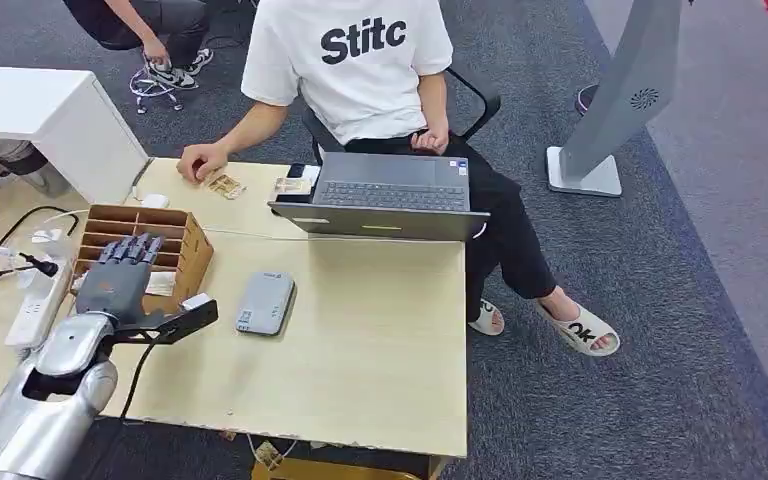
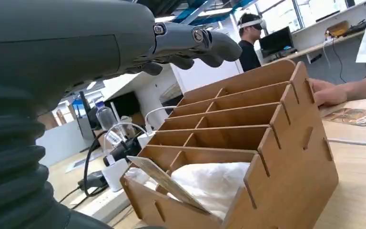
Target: Pass the card to the sensor for recognition and then transmit it.
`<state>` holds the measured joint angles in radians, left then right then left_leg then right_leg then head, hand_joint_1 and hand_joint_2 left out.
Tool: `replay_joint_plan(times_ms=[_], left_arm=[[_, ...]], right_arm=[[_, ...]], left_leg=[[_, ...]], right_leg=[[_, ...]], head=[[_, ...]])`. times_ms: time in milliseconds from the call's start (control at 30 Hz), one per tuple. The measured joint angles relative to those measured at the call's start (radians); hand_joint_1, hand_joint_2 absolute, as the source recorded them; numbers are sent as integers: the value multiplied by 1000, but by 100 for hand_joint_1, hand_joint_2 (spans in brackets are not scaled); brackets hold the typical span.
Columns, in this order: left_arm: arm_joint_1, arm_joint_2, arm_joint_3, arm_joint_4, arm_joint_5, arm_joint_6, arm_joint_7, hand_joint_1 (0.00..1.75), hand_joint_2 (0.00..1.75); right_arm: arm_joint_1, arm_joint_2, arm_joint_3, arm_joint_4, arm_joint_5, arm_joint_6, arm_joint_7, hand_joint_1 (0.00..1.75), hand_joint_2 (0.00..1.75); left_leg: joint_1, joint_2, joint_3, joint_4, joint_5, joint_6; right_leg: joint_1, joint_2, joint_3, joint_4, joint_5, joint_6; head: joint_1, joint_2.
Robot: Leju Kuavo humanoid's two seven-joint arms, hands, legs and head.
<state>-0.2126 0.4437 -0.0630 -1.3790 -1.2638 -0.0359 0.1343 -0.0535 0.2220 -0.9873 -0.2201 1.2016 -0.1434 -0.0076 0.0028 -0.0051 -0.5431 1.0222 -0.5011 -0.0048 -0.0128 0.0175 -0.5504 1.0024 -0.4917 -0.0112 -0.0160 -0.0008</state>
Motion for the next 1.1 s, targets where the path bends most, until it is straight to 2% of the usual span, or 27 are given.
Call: replay_joint_plan(times_ms=[267,400,1100], left_arm=[[1,3,-2,4,0,-6,4,12,175],[1,8,-3,4,0,-8,8,26,175],[8,19,-3,8,0,-18,25,31,175]], right_arm=[[0,0,0,0,1,0,2,0,175],[0,0,-1,0,2,0,2,0,175],[0,0,-9,0,6,-2,3,0,175]], left_leg=[[0,0,0,0,0,0],[0,0,0,0,0,0],[0,0,0,0,0,0]], right_leg=[[0,0,0,0,0,0],[0,0,0,0,0,0],[0,0,0,0,0,0]], head=[[0,0],[0,0],[0,0]])
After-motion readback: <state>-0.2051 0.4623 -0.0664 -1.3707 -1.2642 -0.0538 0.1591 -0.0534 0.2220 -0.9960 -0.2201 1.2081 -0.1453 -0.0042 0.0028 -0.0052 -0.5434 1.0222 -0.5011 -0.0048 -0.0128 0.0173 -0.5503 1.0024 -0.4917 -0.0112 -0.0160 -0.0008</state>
